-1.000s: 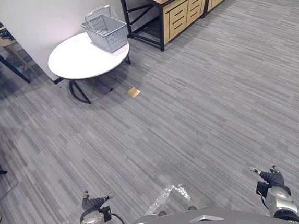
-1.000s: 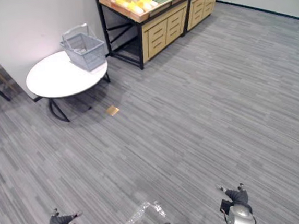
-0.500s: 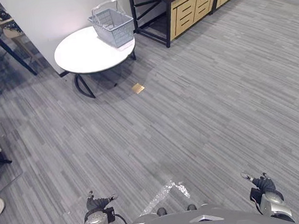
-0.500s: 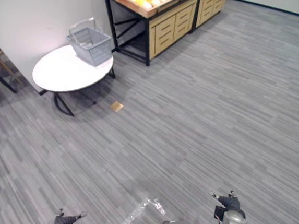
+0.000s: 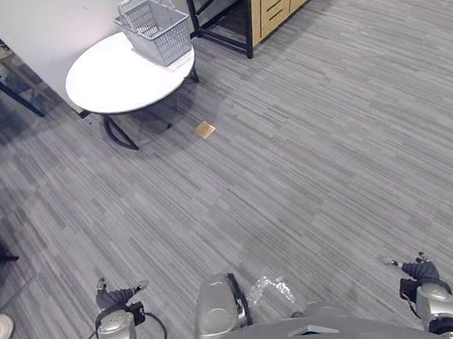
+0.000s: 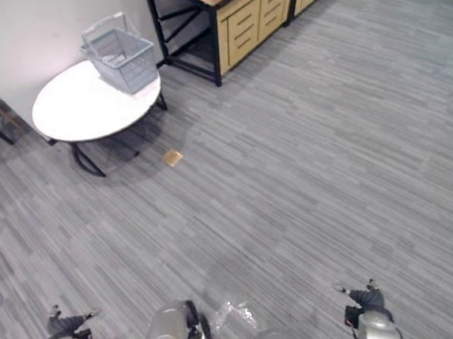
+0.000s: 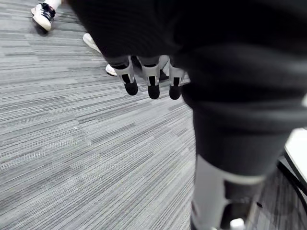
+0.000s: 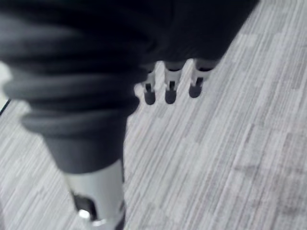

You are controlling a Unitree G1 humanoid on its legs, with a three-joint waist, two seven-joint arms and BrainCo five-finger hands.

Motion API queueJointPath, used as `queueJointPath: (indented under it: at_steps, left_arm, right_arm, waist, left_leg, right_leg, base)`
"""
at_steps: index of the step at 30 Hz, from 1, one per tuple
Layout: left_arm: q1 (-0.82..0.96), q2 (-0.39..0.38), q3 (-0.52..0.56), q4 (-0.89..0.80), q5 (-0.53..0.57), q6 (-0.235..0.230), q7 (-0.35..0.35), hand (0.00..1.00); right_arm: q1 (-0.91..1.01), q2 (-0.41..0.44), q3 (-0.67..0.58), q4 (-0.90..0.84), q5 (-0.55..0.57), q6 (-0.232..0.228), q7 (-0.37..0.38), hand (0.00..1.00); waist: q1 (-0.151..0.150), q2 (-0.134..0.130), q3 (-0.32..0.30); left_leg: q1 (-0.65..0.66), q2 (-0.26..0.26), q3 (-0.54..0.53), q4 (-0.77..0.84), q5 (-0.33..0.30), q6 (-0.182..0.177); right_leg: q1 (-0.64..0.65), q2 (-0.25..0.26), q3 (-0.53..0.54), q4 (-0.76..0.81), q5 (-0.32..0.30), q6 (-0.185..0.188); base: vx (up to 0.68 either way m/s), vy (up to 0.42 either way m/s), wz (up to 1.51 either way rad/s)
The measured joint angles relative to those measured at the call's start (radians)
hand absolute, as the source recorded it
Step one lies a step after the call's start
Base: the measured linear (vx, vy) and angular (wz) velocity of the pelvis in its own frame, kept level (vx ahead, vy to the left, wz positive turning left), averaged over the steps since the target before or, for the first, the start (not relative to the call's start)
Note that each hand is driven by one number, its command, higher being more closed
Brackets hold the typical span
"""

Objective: Pick vegetable in the basket

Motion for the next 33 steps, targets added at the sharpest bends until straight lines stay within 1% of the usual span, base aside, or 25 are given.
queueJointPath:
  at_steps: [1,3,4,5,6,7,8,9,10,12,14,15,16,18,19,20,21,23,24,26,27,28,29,30,33]
  left_arm:
    - [-0.002,0.004,0.001,0.018,0.002,0.000,0.000,0.00]
    - [-0.003,-0.005,0.001,0.029,0.008,0.002,-0.013,0.00]
    - [-0.001,-0.004,0.001,0.030,0.008,0.003,-0.025,0.00]
    - [0.002,0.003,0.001,0.029,0.008,0.003,-0.035,0.00]
    - [0.008,0.008,0.002,0.029,0.008,0.003,-0.036,0.00]
    - [0.020,0.016,0.001,0.029,0.008,0.006,-0.038,0.00]
    - [0.026,0.021,-0.003,0.028,0.007,0.007,-0.038,0.00]
    - [0.029,0.025,-0.009,0.028,0.007,0.008,-0.038,0.00]
    - [0.031,0.036,-0.030,0.028,0.007,0.009,-0.038,0.00]
    - [0.018,0.042,-0.054,0.026,0.007,0.007,-0.038,0.00]
    - [-0.013,0.038,-0.073,0.026,0.007,0.005,-0.038,0.00]
    - [-0.041,0.036,-0.084,0.026,0.006,0.003,-0.038,0.00]
    - [-0.068,0.036,-0.089,0.027,0.006,-0.001,-0.038,0.00]
    - [-0.107,0.040,-0.088,0.029,0.007,-0.001,-0.036,0.00]
    - [-0.114,0.046,-0.088,0.029,0.007,-0.002,-0.035,0.00]
    - [-0.113,0.047,-0.087,0.030,0.007,-0.002,-0.035,0.00]
    - [-0.097,0.016,-0.090,0.030,0.007,-0.006,-0.036,0.00]
    - [-0.092,0.012,-0.090,0.028,0.007,-0.019,-0.036,0.00]
    - [-0.086,0.008,-0.089,0.024,0.007,-0.023,-0.036,0.00]
    - [-0.063,-0.015,-0.092,-0.021,0.002,-0.025,-0.035,0.00]
    - [-0.051,-0.020,-0.094,-0.036,-0.004,-0.027,-0.035,0.00]
    - [-0.027,-0.024,-0.098,-0.063,-0.004,-0.028,-0.034,0.00]
    - [-0.010,-0.034,-0.099,-0.088,-0.011,-0.029,-0.031,0.00]
    - [0.001,-0.040,-0.099,-0.103,-0.018,-0.031,-0.030,0.00]
    - [0.051,-0.083,-0.099,-0.161,-0.040,-0.042,-0.029,0.00]
  right_arm:
    - [0.006,0.004,0.004,0.015,-0.010,-0.001,0.002,0.00]
    - [0.003,0.017,0.012,0.028,-0.016,-0.001,0.015,0.00]
    - [0.006,0.021,0.012,0.034,-0.020,-0.001,0.021,0.00]
    - [0.006,0.021,0.013,0.042,-0.037,-0.001,0.025,0.00]
    - [0.002,0.023,0.014,0.042,-0.045,-0.001,0.027,0.00]
    - [-0.008,0.024,0.024,0.042,-0.055,-0.002,0.028,0.00]
    - [-0.017,0.023,0.043,0.040,-0.055,-0.004,0.028,0.00]
    - [-0.023,0.024,0.056,0.040,-0.055,-0.005,0.028,0.00]
    - [-0.028,0.024,0.082,0.033,-0.055,-0.007,0.028,0.00]
    - [-0.044,0.024,0.100,0.005,-0.055,-0.011,0.026,0.00]
    - [-0.044,0.024,0.103,-0.014,-0.055,-0.016,0.023,0.00]
    - [-0.044,0.024,0.109,-0.018,-0.055,-0.017,0.023,0.00]
    - [-0.044,0.025,0.112,-0.019,-0.055,-0.017,0.022,0.00]
    - [-0.045,0.025,0.113,-0.025,-0.063,-0.013,0.017,0.00]
    - [-0.042,0.025,0.113,-0.051,-0.086,-0.005,0.011,0.00]
    - [-0.038,0.023,0.113,-0.071,-0.099,-0.004,0.007,0.00]
    - [-0.038,-0.009,0.131,-0.181,-0.139,0.002,0.005,0.00]
    - [-0.050,-0.029,0.154,-0.257,-0.166,0.003,0.007,0.00]
    - [-0.063,-0.038,0.166,-0.301,-0.174,0.001,0.007,0.00]
    - [-0.090,-0.083,0.219,-0.383,-0.174,-0.003,0.006,0.00]
    - [-0.099,-0.093,0.240,-0.395,-0.174,-0.005,0.004,0.00]
    - [-0.122,-0.100,0.270,-0.421,-0.173,-0.014,-0.003,0.00]
    - [-0.141,-0.103,0.287,-0.453,-0.174,-0.023,-0.007,0.00]
    - [-0.154,-0.107,0.296,-0.466,-0.175,-0.027,-0.010,0.00]
    - [-0.237,-0.152,0.342,-0.497,-0.216,-0.036,-0.020,0.00]
  waist:
    - [0.009,0.000,-0.004]
    - [0.013,-0.034,-0.010]
    - [0.013,-0.052,-0.012]
    - [0.014,-0.077,-0.011]
    - [0.014,-0.087,-0.010]
    - [0.013,-0.091,-0.008]
    - [0.013,-0.087,-0.006]
    - [0.012,-0.086,-0.006]
    - [0.004,-0.078,-0.006]
    - [-0.017,-0.066,-0.004]
    - [-0.034,-0.059,0.001]
    - [-0.042,-0.046,0.009]
    - [-0.045,-0.035,0.016]
    - [-0.045,-0.042,0.021]
    - [-0.046,-0.052,0.026]
    - [-0.049,-0.058,0.024]
    - [-0.068,0.023,0.022]
    - [-0.067,0.050,0.025]
    - [-0.067,0.052,0.024]
    - [-0.063,0.056,0.037]
    - [-0.055,0.058,0.042]
    - [-0.031,0.064,0.046]
    - [-0.020,0.044,0.050]
    - [-0.013,0.044,0.049]
    - [0.010,0.054,0.044]
  left_leg:
    - [0.001,-0.014,-0.004,0.023,0.040,0.028]
    - [-0.002,-0.054,-0.006,0.056,0.011,0.080]
    - [0.004,-0.074,-0.005,0.090,-0.033,0.102]
    - [0.031,-0.084,0.002,0.123,-0.082,0.123]
    - [0.055,-0.089,0.007,0.128,-0.105,0.127]
    - [0.116,-0.095,0.006,0.121,-0.142,0.131]
    - [0.187,-0.095,0.004,0.097,-0.161,0.130]
    - [0.229,-0.097,0.002,0.074,-0.167,0.128]
    - [0.304,-0.099,-0.009,0.014,-0.168,0.127]
    - [0.387,-0.098,-0.037,-0.061,-0.162,0.117]
    - [0.439,-0.093,-0.068,-0.100,-0.166,0.107]
    - [0.458,-0.078,-0.093,-0.114,-0.174,0.093]
    - [0.469,-0.062,-0.120,-0.125,-0.186,0.072]
    - [0.501,-0.058,-0.154,-0.143,-0.210,0.029]
    - [0.532,-0.057,-0.180,-0.146,-0.236,-0.006]
    - [0.551,-0.050,-0.200,-0.144,-0.265,-0.021]
    - [0.570,0.033,-0.234,-0.099,-0.324,-0.031]
    - [0.543,0.066,-0.257,-0.016,-0.307,-0.032]
    - [0.486,0.081,-0.265,0.104,-0.267,-0.034]
    - [0.320,0.161,-0.252,0.501,-0.118,-0.017]
    - [0.293,0.186,-0.228,0.595,-0.123,-0.009]
    - [0.255,0.214,-0.163,0.716,-0.141,0.010]
    - [0.206,0.209,-0.101,0.749,-0.158,0.021]
    - [0.184,0.204,-0.072,0.743,-0.165,0.021]
    - [0.084,0.129,0.057,0.499,-0.194,0.020]
  right_leg:
    - [0.012,-0.014,0.007,0.009,-0.003,0.005]
    - [-0.045,-0.056,0.015,0.146,0.011,0.015]
    - [-0.085,-0.077,0.018,0.268,0.036,0.059]
    - [-0.143,-0.093,0.037,0.426,0.090,0.135]
    - [-0.175,-0.100,0.053,0.518,0.141,0.189]
    - [-0.244,-0.100,0.081,0.698,0.261,0.251]
    - [-0.318,-0.107,0.066,0.876,0.260,0.246]
    - [-0.353,-0.116,0.038,0.944,0.250,0.230]
    - [-0.420,-0.122,-0.024,1.019,0.213,0.173]
    - [-0.508,-0.115,-0.101,0.988,0.138,0.138]
    - [-0.571,-0.106,-0.161,0.797,0.100,0.110]
    - [-0.584,-0.083,-0.189,0.570,0.111,0.097]
    - [-0.592,-0.064,-0.194,0.309,0.181,0.084]
    - [-0.598,-0.072,-0.146,0.023,0.298,0.116]
    - [-0.603,-0.090,-0.101,-0.014,0.310,0.123]
    - [-0.601,-0.095,-0.078,0.004,0.338,0.135]
    - [-0.634,-0.028,-0.077,0.173,0.384,0.121]
    - [-0.657,-0.013,-0.094,0.267,0.321,0.075]
    - [-0.650,-0.011,-0.104,0.293,0.290,0.062]
    - [-0.523,0.007,-0.161,0.257,0.223,0.022]
    - [-0.477,0.017,-0.172,0.235,0.215,0.013]
    - [-0.388,0.028,-0.185,0.189,0.201,-0.005]
    - [-0.321,0.026,-0.189,0.142,0.196,-0.013]
    - [-0.294,0.025,-0.197,0.118,0.194,-0.015]
    - [-0.202,0.013,-0.236,0.029,0.182,0.001]
  base:
    - [0.46,0.356,-0.28]
    - [0.43,0.291,0.00]
    - [0.61,0.353,0.16]
    - [0.61,0.333,0.12]
    - [0.51,0.252,-0.03]
    - [0.49,0.187,-0.07]
    - [0.47,0.166,-0.05]
    - [0.55,0.157,0.03]
    - [0.42,0.075,0.21]
    - [0.42,0.012,0.46]
    - [0.39,-0.100,0.55]
    - [0.42,-0.190,0.67]
    - [0.41,-0.214,0.70]
    - [0.56,-0.374,0.68]
    - [0.60,-0.459,0.71]
    - [0.64,-0.502,0.79]
    - [0.56,-0.420,0.57]
    - [0.39,-0.295,0.30]
    - [0.41,-0.359,0.33]
    - [0.58,-0.437,0.52]
    - [0.53,-0.280,0.29]
    - [0.49,-0.215,0.14]
    - [0.47,-0.190,0.12]
    - [0.52,-0.146,0.13]
    - [0.47,0.004,0.21]
